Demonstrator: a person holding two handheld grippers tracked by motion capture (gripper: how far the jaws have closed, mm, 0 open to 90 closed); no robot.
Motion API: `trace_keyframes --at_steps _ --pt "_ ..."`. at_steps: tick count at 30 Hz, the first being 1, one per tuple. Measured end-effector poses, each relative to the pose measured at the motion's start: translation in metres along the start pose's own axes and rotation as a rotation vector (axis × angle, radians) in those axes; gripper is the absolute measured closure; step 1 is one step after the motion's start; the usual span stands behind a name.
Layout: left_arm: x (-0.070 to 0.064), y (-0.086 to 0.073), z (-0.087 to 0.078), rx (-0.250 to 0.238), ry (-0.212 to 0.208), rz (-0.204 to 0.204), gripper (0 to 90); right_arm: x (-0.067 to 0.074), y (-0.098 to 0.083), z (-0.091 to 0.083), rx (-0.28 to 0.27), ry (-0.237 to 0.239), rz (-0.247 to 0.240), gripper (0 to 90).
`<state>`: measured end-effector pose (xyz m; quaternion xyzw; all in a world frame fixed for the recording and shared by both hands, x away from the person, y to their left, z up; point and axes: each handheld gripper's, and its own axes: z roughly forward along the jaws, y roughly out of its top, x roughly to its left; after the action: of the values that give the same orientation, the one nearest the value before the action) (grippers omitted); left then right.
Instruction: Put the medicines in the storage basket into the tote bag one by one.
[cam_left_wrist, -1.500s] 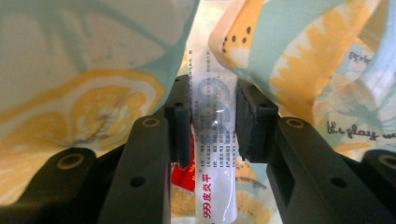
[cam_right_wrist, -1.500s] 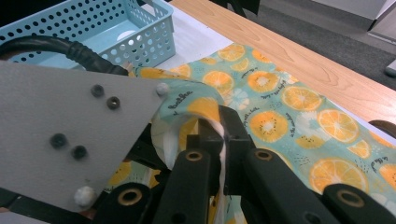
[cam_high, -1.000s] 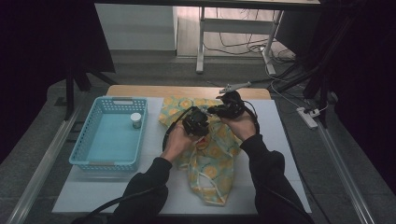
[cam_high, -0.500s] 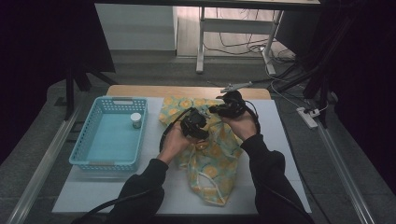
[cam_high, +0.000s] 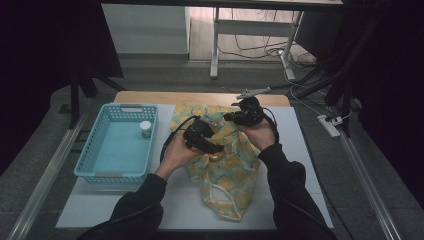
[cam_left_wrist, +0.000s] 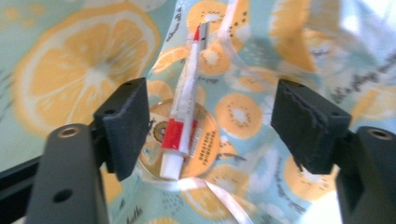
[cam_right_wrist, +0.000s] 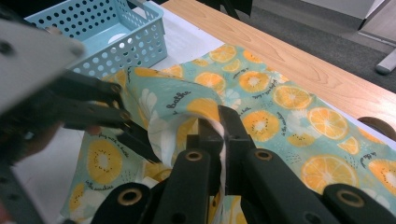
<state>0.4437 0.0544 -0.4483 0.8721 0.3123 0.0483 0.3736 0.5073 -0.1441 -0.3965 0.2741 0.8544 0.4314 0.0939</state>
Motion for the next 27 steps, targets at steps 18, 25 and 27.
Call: trace_keyframes --at_steps 18,25,27 --pt "0.031 -0.034 -0.069 -0.062 0.034 -0.08 4.9 0.001 -0.002 0.001 0.009 0.003 0.001 90.0" --pt "0.05 -0.047 -0.09 -0.078 0.054 -0.115 2.0 0.002 -0.002 0.002 0.011 0.006 0.001 90.0" --pt "0.055 -0.052 -0.094 -0.078 0.061 -0.131 1.8 0.002 -0.002 0.002 0.009 0.008 0.0 90.0"
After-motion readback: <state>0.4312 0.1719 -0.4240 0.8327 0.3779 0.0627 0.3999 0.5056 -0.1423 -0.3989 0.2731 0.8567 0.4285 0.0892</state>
